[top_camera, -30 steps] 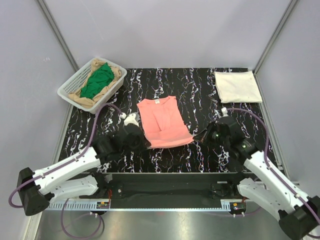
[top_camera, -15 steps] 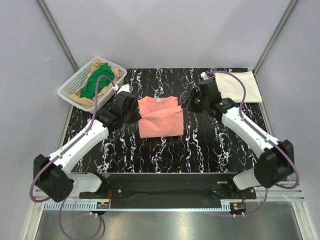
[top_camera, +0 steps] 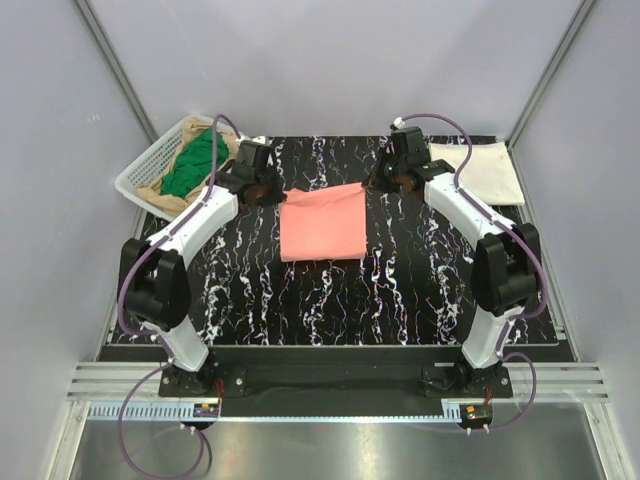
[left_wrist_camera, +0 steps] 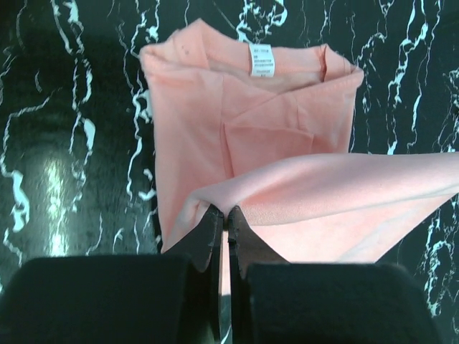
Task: Fold and stack the t-shirts
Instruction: Fold the tshirt
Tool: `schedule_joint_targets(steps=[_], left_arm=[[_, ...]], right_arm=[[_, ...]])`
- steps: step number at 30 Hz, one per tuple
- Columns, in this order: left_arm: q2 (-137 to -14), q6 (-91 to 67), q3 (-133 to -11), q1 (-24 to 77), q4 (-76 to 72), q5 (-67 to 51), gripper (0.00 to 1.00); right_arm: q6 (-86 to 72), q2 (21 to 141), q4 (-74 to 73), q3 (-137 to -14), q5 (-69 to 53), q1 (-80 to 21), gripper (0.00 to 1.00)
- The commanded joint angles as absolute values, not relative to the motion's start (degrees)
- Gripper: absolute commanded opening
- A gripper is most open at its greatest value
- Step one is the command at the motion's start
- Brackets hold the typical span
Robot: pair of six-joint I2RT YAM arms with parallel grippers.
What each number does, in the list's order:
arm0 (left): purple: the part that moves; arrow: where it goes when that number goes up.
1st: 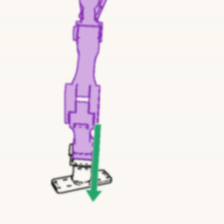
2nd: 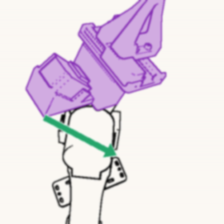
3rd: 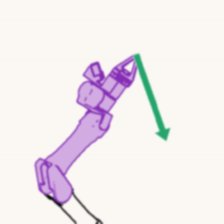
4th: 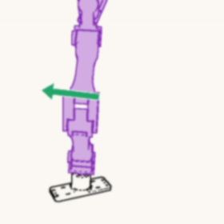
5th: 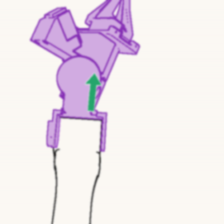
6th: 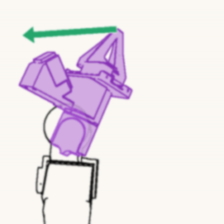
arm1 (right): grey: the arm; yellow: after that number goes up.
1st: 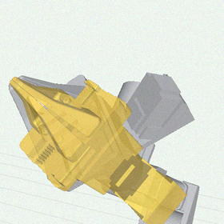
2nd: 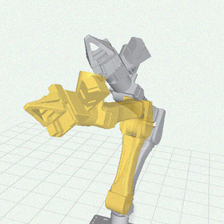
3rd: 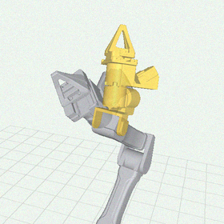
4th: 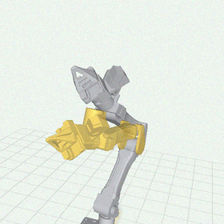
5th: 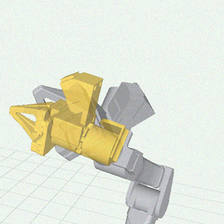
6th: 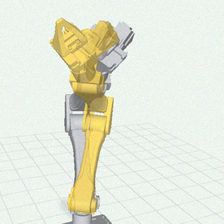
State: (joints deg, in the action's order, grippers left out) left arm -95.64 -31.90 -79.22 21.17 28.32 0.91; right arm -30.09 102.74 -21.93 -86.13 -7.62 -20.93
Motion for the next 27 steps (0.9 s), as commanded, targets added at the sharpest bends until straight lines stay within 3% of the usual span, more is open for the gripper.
schedule_joint_targets(steps=[1, 22, 25, 27], left_arm=[[-99.56, -30.15, -84.45, 19.25, 24.70, -3.33, 0.00], [-119.26, -27.16, -98.17, 13.01, 18.37, -3.59, 0.00], [-122.69, -26.46, -101.15, 12.31, 17.23, -4.13, 0.00], [-124.79, -25.93, -103.34, 12.04, 16.79, -3.87, 0.09]], right_arm=[[-28.21, 107.29, -19.34, -92.27, -11.94, -18.99, 0.00], [-26.45, 129.36, -11.43, -108.27, -17.93, -16.88, 0.00], [-27.07, 132.18, -11.25, -111.08, -18.11, -16.09, 0.04], [-26.90, 134.11, -11.25, -113.54, -18.71, -15.65, 0.12]])
